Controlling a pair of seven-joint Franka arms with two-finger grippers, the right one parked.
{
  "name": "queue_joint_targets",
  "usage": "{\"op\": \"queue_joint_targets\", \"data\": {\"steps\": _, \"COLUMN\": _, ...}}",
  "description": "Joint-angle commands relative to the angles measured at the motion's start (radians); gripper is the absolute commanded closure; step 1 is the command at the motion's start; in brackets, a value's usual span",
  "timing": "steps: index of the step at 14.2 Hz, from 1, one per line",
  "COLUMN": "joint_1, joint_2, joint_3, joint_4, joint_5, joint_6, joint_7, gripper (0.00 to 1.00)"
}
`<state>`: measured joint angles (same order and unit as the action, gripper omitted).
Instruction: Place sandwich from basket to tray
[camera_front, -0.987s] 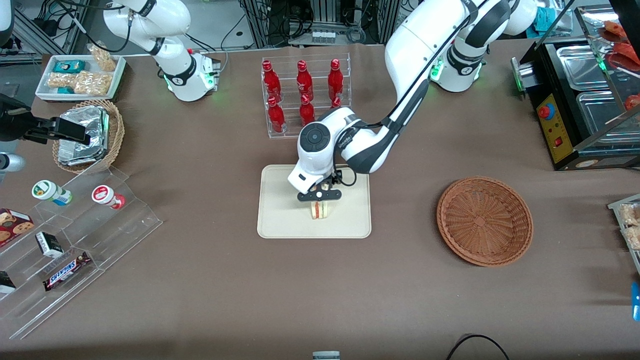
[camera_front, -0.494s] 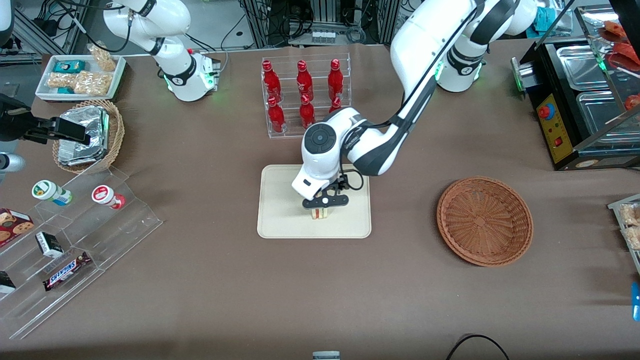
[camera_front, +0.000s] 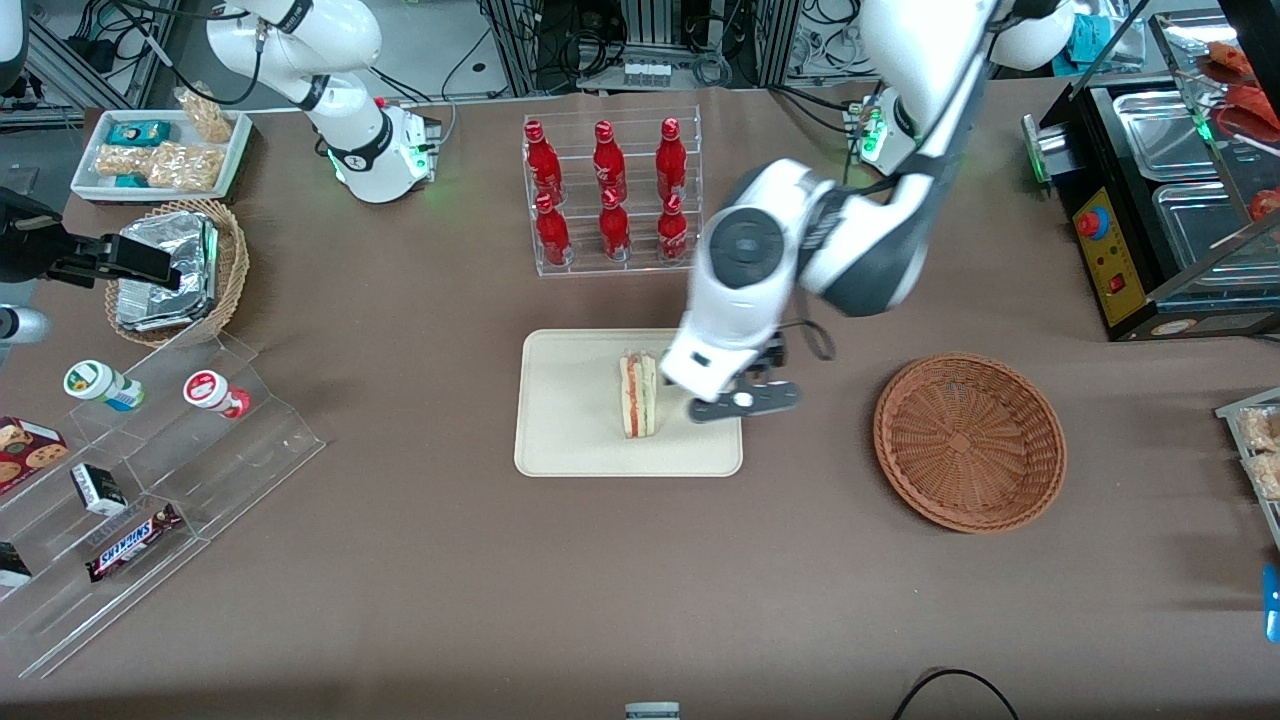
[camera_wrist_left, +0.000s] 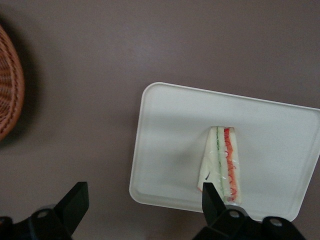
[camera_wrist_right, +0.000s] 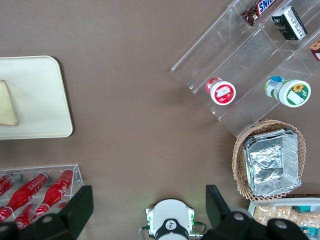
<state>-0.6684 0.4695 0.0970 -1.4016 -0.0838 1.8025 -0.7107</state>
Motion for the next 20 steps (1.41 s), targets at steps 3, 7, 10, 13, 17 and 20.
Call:
{"op": "queue_joint_targets", "data": {"steps": 3, "joint_1": -0.01, "joint_2": -0.117, "joint_3": 0.212, "joint_4": -0.042, "joint_5": -0.05, "joint_6": -0.216, "joint_7": 0.212, "gripper": 0.0}}
{"op": "queue_joint_targets", "data": {"steps": 7, "joint_1": -0.011, "joint_2": -0.134, "joint_3": 0.386, "joint_4": -0.042, "joint_5": -0.088, "joint_6": -0.336, "joint_7": 0.406, "gripper": 0.0}}
{"op": "queue_joint_targets", "data": {"steps": 10, "joint_1": -0.01, "joint_2": -0.141, "joint_3": 0.489, "joint_4": -0.04, "joint_5": -0.109, "joint_6": -0.374, "joint_7": 0.467, "gripper": 0.0}}
{"op": "queue_joint_targets", "data": {"steps": 13, "joint_1": -0.011, "joint_2": -0.149, "joint_3": 0.578, "joint_4": -0.037, "joint_5": -0.125, "joint_6": -0.413, "joint_7": 0.53, "gripper": 0.0}}
{"op": "queue_joint_targets", "data": {"steps": 17, "joint_1": -0.011, "joint_2": -0.146, "joint_3": 0.593, "joint_4": -0.037, "joint_5": -0.123, "joint_6": -0.417, "joint_7": 0.522, "gripper": 0.0}}
{"op": "queue_joint_targets", "data": {"steps": 20, "joint_1": -0.013, "joint_2": -0.15, "joint_3": 0.589, "joint_4": -0.031, "joint_5": -0.123, "joint_6": -0.425, "joint_7": 0.514, "gripper": 0.0}}
